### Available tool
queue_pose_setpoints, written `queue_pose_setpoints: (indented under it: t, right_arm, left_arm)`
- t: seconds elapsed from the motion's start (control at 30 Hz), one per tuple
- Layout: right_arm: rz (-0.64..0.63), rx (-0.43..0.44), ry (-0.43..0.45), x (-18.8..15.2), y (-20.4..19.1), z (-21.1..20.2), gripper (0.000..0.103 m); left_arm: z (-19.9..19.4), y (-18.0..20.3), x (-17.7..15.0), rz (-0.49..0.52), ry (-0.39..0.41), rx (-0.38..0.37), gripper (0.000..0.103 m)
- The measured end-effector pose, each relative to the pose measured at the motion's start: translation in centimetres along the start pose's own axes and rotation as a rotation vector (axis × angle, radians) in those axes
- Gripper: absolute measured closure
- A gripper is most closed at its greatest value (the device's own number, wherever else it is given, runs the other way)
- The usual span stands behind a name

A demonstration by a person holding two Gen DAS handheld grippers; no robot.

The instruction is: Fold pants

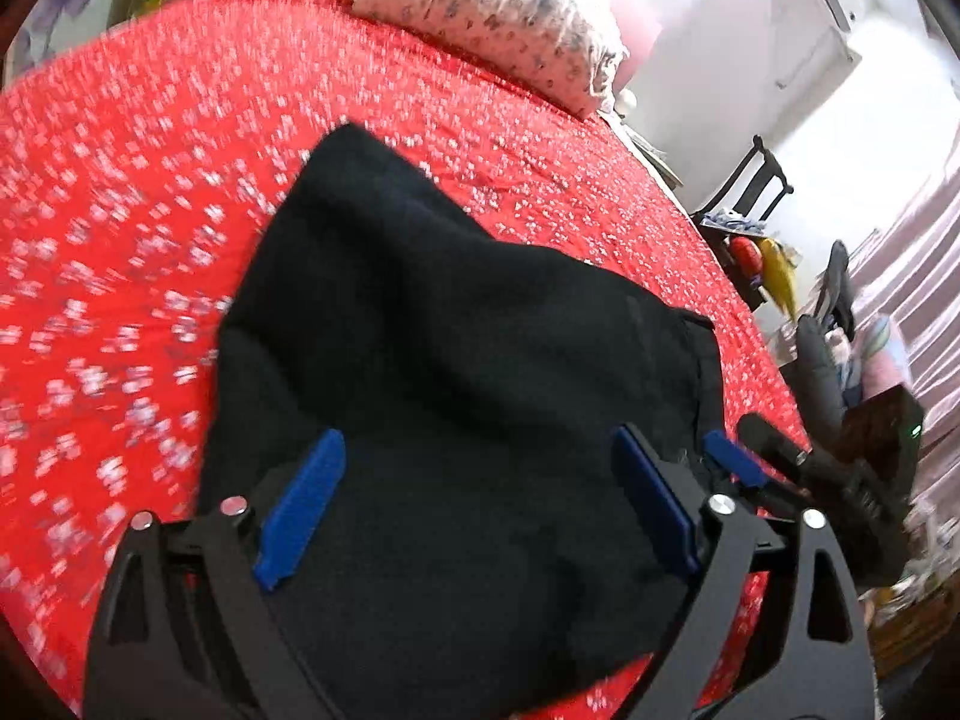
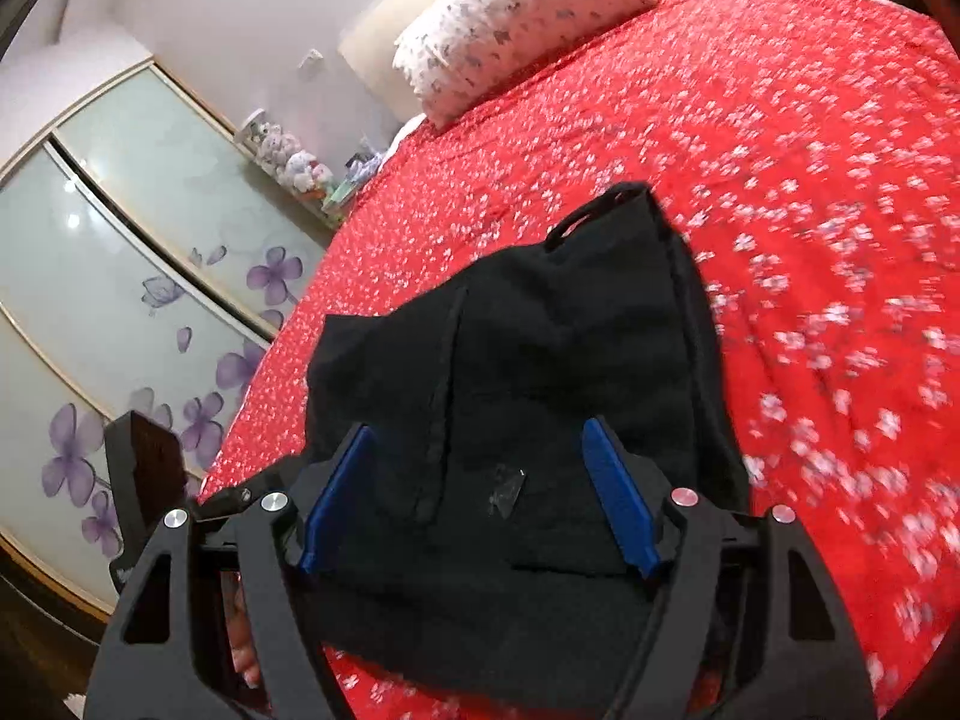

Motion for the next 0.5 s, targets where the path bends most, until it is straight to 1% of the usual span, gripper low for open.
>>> queue_pose_setpoints:
  t: [0.03,0.07,0.1,0.13,0.17,0.2,0.27,0.3,0.37,0.43,0.5]
  right_arm:
    - [-0.011,-0.022,0.017,-0.1,-0.1,-1.0,0.025]
    - [-0.036,-0.043,0.039,-0.6,-0.5,-2.3,0.025]
    - [-0.059,-0.058,0.059,-1.0,-0.9,-3.2,0.025]
    - [-0.093,-0.079,0.087,-1.7,-1.4,-4.4,0.023]
    - [-0.123,-0.096,0.109,-2.3,-1.7,-5.4,0.019]
    - [-0.171,-0.134,0.139,-3.4,-2.3,-6.6,0.018]
    - [-0.251,-0.204,0.187,-5.6,-3.2,-8.2,0.010]
    - [-0.279,-0.238,0.200,-6.7,-3.6,-8.7,0.008]
    - [-0.323,-0.300,0.216,-8.8,-4.4,-9.4,0.006]
    - [-0.353,-0.342,0.235,-10.3,-5.2,-9.6,0.005]
    - [-0.380,-0.375,0.269,-11.6,-5.9,-9.9,0.004]
  left_arm:
    - [-1.2,0.7,-0.7,0.038,0.027,0.012,0.008]
    - [-2.5,1.4,-1.5,0.088,0.062,0.023,0.004]
    - [-3.9,2.4,-2.4,0.147,0.102,0.038,0.002]
    - [-4.9,3.1,-3.0,0.189,0.129,0.048,0.002]
    - [-6.2,4.2,-4.1,0.252,0.163,0.064,0.002]
    - [-7.5,5.3,-5.6,0.326,0.197,0.084,0.002]
    - [-9.0,6.5,-7.5,0.405,0.234,0.118,0.002]
    - [-9.4,6.9,-8.1,0.422,0.242,0.125,0.002]
    - [-10.0,7.4,-10.2,0.430,0.222,0.130,0.002]
    - [-10.4,7.0,-11.4,0.380,0.188,0.150,0.002]
    - [-10.7,6.2,-12.4,0.330,0.178,0.153,0.002]
Point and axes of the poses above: each gripper's, at about its wrist camera, not at the fingertips, and z roughly the way its jaws point, y to its right, x to its top, the point moved 4 cm from there along z, roughly the way its jaws point, and after that the axes turned 10 degrees about -x, right-handed, at the moved point
